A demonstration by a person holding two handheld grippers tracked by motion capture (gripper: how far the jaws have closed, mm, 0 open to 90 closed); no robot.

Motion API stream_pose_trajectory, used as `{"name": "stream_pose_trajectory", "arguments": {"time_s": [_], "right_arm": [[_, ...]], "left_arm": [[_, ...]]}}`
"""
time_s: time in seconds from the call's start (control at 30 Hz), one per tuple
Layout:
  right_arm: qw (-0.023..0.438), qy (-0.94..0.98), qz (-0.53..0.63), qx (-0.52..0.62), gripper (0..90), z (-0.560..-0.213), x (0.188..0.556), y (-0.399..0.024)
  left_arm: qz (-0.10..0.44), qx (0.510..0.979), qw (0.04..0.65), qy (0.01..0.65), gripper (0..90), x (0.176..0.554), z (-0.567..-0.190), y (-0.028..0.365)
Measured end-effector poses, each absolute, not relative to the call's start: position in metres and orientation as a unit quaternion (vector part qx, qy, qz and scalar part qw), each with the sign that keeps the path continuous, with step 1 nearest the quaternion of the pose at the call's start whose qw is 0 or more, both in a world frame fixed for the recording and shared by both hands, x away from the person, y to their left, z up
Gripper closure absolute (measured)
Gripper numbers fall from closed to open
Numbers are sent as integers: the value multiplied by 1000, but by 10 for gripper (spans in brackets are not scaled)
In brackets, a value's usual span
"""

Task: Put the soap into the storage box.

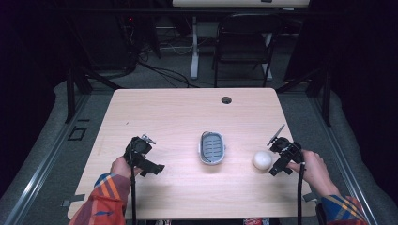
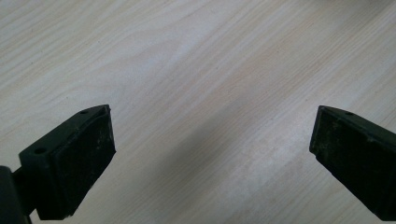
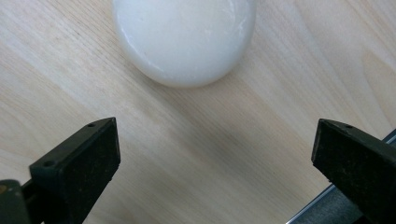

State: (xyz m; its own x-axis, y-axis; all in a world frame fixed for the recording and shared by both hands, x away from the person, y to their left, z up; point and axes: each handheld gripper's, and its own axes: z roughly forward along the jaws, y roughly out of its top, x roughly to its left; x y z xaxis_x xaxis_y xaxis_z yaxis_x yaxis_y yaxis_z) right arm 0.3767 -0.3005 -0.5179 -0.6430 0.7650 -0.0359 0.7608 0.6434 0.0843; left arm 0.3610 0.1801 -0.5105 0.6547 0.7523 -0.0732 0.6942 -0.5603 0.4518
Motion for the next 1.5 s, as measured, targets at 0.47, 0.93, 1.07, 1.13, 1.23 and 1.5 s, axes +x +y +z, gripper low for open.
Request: {"name": "stream_pose_trajectory", "arguments": {"time_s": [0.47, 0.93, 1.07, 1.13, 1.23, 1.5], "right_arm": [[32, 913, 31, 404, 0, -512, 383, -288], [26, 919, 50, 391, 0, -513, 390, -272], [22, 923, 45, 383, 0, -513, 393, -267], [19, 926, 40, 375, 0, -513, 396, -264], [17, 927, 38, 374, 8, -515, 399, -261], [11, 931, 30, 364, 125, -520, 405, -255]], "left_arm": [[63, 881, 226, 410, 1, 361, -511, 180], [61, 883, 224, 409, 1, 361, -511, 179], [60, 884, 223, 407, 1, 361, -511, 179], [59, 883, 223, 407, 1, 361, -511, 179], [60, 884, 223, 407, 1, 361, -511, 179], [59, 884, 223, 406, 1, 361, -511, 179]]}}
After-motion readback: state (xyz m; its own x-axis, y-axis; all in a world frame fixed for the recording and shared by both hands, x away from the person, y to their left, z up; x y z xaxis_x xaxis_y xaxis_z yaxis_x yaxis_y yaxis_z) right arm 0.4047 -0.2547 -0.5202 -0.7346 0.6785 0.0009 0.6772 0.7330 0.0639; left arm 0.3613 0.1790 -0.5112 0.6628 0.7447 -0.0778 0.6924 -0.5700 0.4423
